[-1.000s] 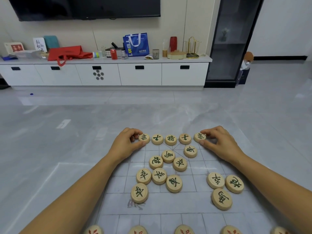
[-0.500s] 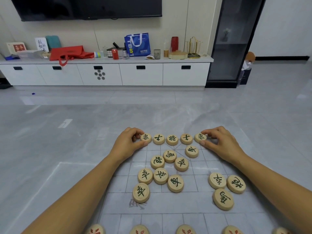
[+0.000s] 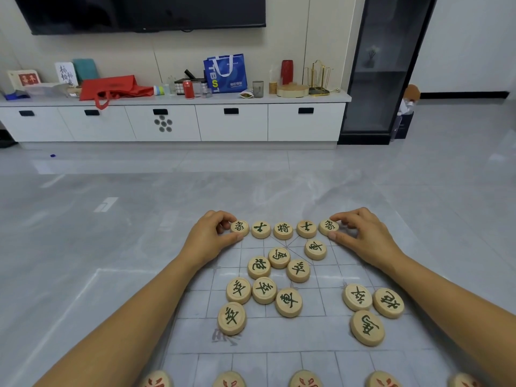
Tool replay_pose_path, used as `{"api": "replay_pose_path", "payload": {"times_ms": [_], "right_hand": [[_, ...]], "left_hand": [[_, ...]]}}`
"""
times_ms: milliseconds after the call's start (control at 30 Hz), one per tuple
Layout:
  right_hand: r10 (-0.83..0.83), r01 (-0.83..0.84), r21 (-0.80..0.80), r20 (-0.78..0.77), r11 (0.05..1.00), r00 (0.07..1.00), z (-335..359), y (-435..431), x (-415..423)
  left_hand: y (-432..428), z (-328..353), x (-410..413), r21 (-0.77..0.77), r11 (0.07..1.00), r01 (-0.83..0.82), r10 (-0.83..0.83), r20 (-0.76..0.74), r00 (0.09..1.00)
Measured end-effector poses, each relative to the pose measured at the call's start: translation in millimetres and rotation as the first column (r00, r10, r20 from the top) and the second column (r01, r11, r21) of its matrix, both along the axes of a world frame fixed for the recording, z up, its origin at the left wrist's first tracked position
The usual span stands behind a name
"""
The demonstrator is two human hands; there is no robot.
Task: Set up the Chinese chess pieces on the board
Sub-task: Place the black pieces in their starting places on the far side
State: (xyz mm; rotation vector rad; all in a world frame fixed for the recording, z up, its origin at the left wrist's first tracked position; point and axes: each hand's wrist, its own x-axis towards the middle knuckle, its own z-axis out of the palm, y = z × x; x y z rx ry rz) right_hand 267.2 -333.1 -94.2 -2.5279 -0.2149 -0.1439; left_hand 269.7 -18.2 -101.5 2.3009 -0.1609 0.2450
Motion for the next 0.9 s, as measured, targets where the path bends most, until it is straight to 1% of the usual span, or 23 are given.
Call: {"api": "replay_pose_path", "payload": {"times_ms": [200,267,400,467,533,633,700,733,800,900], "right_hand": [[-0.006,0.006,-0.014,-0.009,1.0,1.0,-1,0,1],[-0.018,0.018,0.013,-0.017,1.0,1.0,0,1,1],[-0.06,0.062,0.157,-0.021,0.986,0.998,1,1,0],[-0.054,0.064,0.273,-0.044,0.96,0.998,3,1,-1],[-0.043,0.066,0.409,-0.065,0.91,0.997,4,-1,-2],[-0.044,0.078,0.55,-0.074,0.831,0.996,7,-5,-5],[-0.048,0.082,0.587,-0.074,0.806,0.996,10,-8,-6],[-0.041,0.082,0.58,-0.084,0.811,0.996,12,-9,-8],[0.015,0.062,0.529,-0.14,0.846,0.99,19,-9,-13],[0.101,0.027,0.471,-0.244,0.882,0.964,31,-10,-30]], "left_hand": [[1,0,-1,-0.018,1.0,0.0,0.0,0.001,1.0],[1,1,-1,-0.048,0.999,-0.002,0.002,-0.014,1.0],[0,1,-1,-0.173,0.984,-0.035,0.028,-0.039,0.999],[2,1,-1,-0.248,0.967,-0.054,0.041,-0.055,0.998],[3,2,-1,-0.327,0.943,-0.063,0.044,-0.066,0.997],[4,5,-2,-0.494,0.865,-0.088,0.071,-0.054,0.996],[8,7,-2,-0.578,0.807,-0.12,0.091,-0.079,0.993],[10,10,-3,-0.599,0.791,-0.128,0.082,-0.103,0.991],[11,18,-7,-0.579,0.805,-0.134,0.044,-0.166,0.985],[12,33,-21,-0.451,0.889,-0.084,-0.046,-0.269,0.962]]}}
